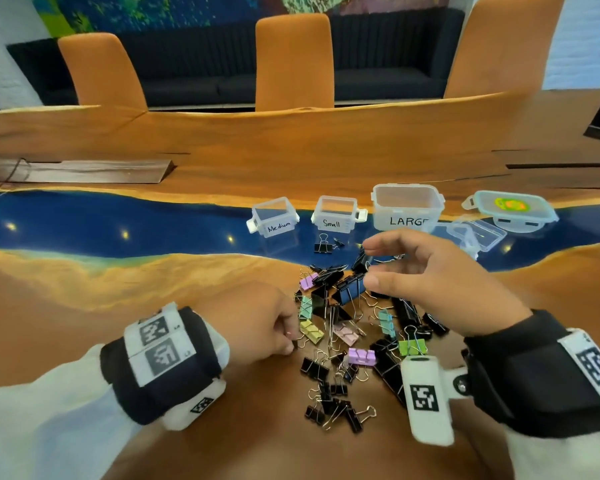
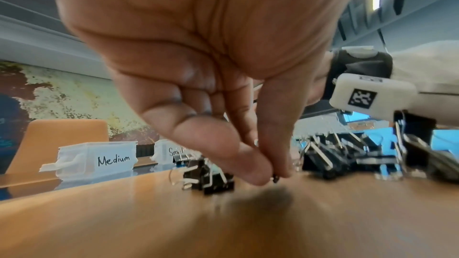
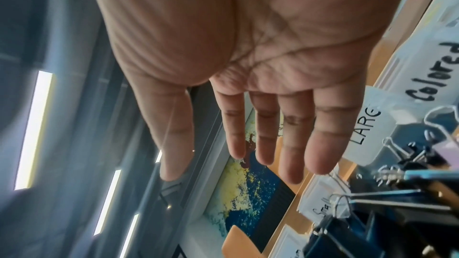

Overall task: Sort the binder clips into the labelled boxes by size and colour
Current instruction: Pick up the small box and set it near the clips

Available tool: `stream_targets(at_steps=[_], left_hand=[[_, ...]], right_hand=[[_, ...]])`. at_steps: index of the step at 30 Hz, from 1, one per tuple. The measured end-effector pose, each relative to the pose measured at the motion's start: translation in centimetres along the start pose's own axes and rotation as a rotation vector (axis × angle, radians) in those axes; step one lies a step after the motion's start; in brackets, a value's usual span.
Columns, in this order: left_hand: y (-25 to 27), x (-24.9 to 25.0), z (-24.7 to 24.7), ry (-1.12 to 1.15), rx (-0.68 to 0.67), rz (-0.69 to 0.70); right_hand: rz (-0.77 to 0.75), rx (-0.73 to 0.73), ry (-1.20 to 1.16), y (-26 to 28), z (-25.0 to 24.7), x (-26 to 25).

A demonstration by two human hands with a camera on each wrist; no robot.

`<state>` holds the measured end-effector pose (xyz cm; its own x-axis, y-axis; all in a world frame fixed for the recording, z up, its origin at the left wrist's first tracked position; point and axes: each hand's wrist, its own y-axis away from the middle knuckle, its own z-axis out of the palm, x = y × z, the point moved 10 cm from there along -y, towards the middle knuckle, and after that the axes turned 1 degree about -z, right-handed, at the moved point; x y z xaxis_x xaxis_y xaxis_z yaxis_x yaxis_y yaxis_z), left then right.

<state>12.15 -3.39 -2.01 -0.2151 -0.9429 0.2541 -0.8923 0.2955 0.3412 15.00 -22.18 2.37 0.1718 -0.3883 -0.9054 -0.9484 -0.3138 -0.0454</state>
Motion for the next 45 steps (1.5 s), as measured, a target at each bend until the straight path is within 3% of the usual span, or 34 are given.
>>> stream_targets(at_steps=[7, 11, 14, 22, 25, 30, 35, 41, 45], left_hand=[[1.9, 2.4, -5.2, 0.65, 0.274, 0.192], [1.7, 2.6, -5.0, 0.943, 0.338, 0.173], [1.6, 2.6, -4.7, 0.975, 0.406, 0.142], [3.3, 3.9, -6.1, 0.671, 0.592, 0.159], [3.3, 4.0, -6.2, 0.636, 0.593, 0.173], [2.0, 3.8, -5.0, 0.817, 0.369, 0.262], [1.6, 4.1, -4.8, 0.998, 0.258, 0.349], [1.5, 3.9, -5.0, 1.203, 0.273, 0.376], [1.9, 4.3, -5.0, 1.222, 0.296, 0.476]], right_hand=[[-0.142, -0.2, -0.172, 1.0, 4.7, -2.7], [-0.183, -0.083, -0.246, 0.7, 3.2, -2.9], [-0.181, 0.001, -0.235, 0.6, 2.4, -2.4], [-0.181, 0.019, -0.193, 0.6, 2.3, -2.2], [-0.179, 0.033, -0.202, 0.6, 2.1, -2.1], [-0.14, 0.068, -0.24, 0.4, 1.1, -1.2], [-0.135, 0.036, -0.313, 0.7, 1.3, -1.5], [-0.158, 0.069, -0.417, 0.9, 1.4, -2.4], [-0.175, 0.124, -0.501, 1.0, 0.8, -2.6]])
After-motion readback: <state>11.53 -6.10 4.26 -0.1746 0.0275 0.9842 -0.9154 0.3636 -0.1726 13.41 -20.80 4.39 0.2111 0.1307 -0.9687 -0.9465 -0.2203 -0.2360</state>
